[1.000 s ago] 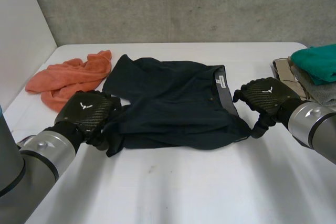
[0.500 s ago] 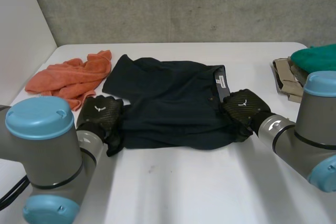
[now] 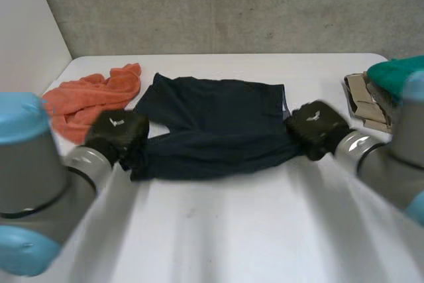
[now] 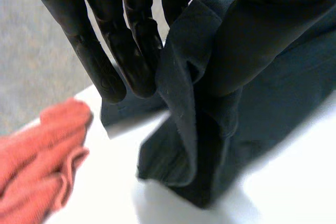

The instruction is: Fold the laundry.

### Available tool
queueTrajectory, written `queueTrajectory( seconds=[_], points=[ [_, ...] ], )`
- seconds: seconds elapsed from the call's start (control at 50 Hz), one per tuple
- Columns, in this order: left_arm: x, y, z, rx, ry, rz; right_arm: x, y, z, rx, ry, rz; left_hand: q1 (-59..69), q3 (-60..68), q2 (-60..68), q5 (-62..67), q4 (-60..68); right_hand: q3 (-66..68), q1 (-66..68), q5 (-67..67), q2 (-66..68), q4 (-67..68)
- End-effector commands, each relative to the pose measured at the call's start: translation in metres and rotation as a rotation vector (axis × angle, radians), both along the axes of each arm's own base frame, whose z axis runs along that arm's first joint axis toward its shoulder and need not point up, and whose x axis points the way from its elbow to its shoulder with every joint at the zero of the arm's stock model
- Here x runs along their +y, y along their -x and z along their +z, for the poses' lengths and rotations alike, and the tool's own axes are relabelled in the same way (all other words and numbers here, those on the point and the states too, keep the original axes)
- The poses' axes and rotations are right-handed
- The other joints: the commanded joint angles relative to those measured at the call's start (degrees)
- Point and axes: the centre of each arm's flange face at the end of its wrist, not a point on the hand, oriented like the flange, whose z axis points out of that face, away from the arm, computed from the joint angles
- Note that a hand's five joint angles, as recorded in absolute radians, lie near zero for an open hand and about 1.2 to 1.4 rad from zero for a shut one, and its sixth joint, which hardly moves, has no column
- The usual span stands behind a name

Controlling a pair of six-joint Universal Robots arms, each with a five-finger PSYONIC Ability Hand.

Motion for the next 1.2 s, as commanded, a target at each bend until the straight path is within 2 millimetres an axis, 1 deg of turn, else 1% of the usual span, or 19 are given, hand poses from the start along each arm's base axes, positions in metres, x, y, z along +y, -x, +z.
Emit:
queueTrajectory(
  seconds=[0.02,0.1,0.2,0.38,0.44,0.46,0.52,0.54,0.6,0.66,0.68,0.76,0.8,0.9,0.96,1.02,1.06,1.12,1.2],
  points=[
    [0.047,-0.017,0.080,0.006,0.045,-0.185,0.033,0.043,0.086,0.123,0.048,-0.033,13.4,12.2,11.7,13.7,11.3,12.0,16.3,12.7,12.4,11.6],
    [0.063,-0.024,0.102,-0.020,0.041,-0.244,0.050,0.046,0.104,0.149,0.020,0.012,13.4,12.2,11.7,13.7,11.3,12.0,16.3,12.7,12.4,11.6],
    [0.057,-0.028,0.096,-0.068,-0.035,-0.221,0.057,0.040,0.112,0.135,-0.009,0.046,13.4,12.2,11.7,13.7,11.3,12.0,16.3,12.7,12.4,11.6],
    [-0.011,-0.011,0.016,-0.184,-0.173,-0.174,0.016,0.019,0.048,0.186,-0.162,0.073,13.4,12.2,11.7,13.7,11.3,12.0,16.3,12.7,12.4,11.6],
    [-0.035,0.000,0.009,-0.192,-0.115,-0.160,-0.003,0.011,0.036,0.198,-0.148,0.046,13.4,12.2,11.7,13.7,11.3,12.0,16.3,12.7,12.4,11.6],
    [-0.054,0.006,0.011,-0.187,-0.052,-0.140,-0.019,0.003,0.033,0.185,-0.104,0.018,13.4,12.2,11.7,13.7,11.3,12.0,16.3,12.7,12.4,11.6],
    [-0.084,0.016,0.026,-0.150,0.081,-0.104,-0.046,-0.009,0.040,0.122,0.000,-0.034,13.4,12.2,11.7,13.7,11.3,12.0,16.3,12.7,12.4,11.6],
    [-0.102,0.019,0.048,-0.102,0.197,-0.078,-0.063,-0.015,0.054,0.052,0.102,-0.068,13.4,12.2,11.7,13.7,11.3,12.0,16.3,12.7,12.4,11.6],
    [-0.125,0.026,0.099,0.040,0.443,-0.051,-0.087,-0.023,0.088,-0.096,0.289,-0.103,13.4,12.2,11.7,13.7,11.3,12.0,16.3,12.7,12.4,11.6],
    [-0.131,0.028,0.138,0.174,0.633,-0.044,-0.103,-0.027,0.140,-0.337,0.541,-0.108,13.4,12.2,11.7,13.7,11.3,12.0,16.3,12.7,12.4,11.6],
    [-0.132,0.029,0.162,0.259,0.753,-0.047,-0.105,-0.026,0.165,-0.466,0.666,-0.093,13.4,12.2,11.7,13.7,11.3,12.0,16.3,12.7,12.4,11.6],
    [-0.127,0.029,0.198,0.393,0.948,-0.073,-0.104,-0.022,0.200,-0.721,0.877,-0.016,13.4,12.2,11.7,13.7,11.3,12.0,16.3,12.7,12.4,11.6],
    [-0.128,0.029,0.199,0.392,0.944,-0.077,-0.103,-0.020,0.201,-0.747,0.904,0.000,13.4,12.2,11.7,13.7,11.3,12.0,16.3,12.7,12.4,11.6],
    [-0.135,0.023,0.172,0.331,0.793,-0.060,-0.104,-0.032,0.167,-0.666,0.757,0.007,13.4,12.2,11.7,13.7,11.3,12.0,16.3,12.7,12.4,11.6],
    [-0.138,0.018,0.141,0.289,0.670,-0.040,-0.108,-0.036,0.140,-0.598,0.639,-0.013,13.4,12.2,11.7,13.7,11.3,12.0,16.3,12.7,12.4,11.6],
    [-0.132,0.017,0.090,0.237,0.509,-0.039,-0.106,-0.039,0.094,-0.477,0.459,-0.045,13.4,12.2,11.7,13.7,11.3,12.0,16.3,12.7,12.4,11.6],
    [-0.127,0.017,0.069,0.216,0.451,-0.043,-0.103,-0.041,0.074,-0.424,0.390,-0.052,13.4,12.2,11.7,13.7,11.3,12.0,16.3,12.7,12.4,11.6],
    [-0.112,0.019,0.014,0.154,0.303,-0.068,-0.089,-0.043,0.019,-0.265,0.214,-0.055,13.4,12.2,11.7,13.7,11.3,12.0,16.3,12.7,12.4,11.6],
    [-0.092,0.022,-0.038,0.056,0.167,-0.109,-0.068,-0.044,-0.023,-0.111,0.092,-0.037,13.4,12.2,11.7,13.7,11.3,12.0,16.3,12.7,12.4,11.6]
  ],
)
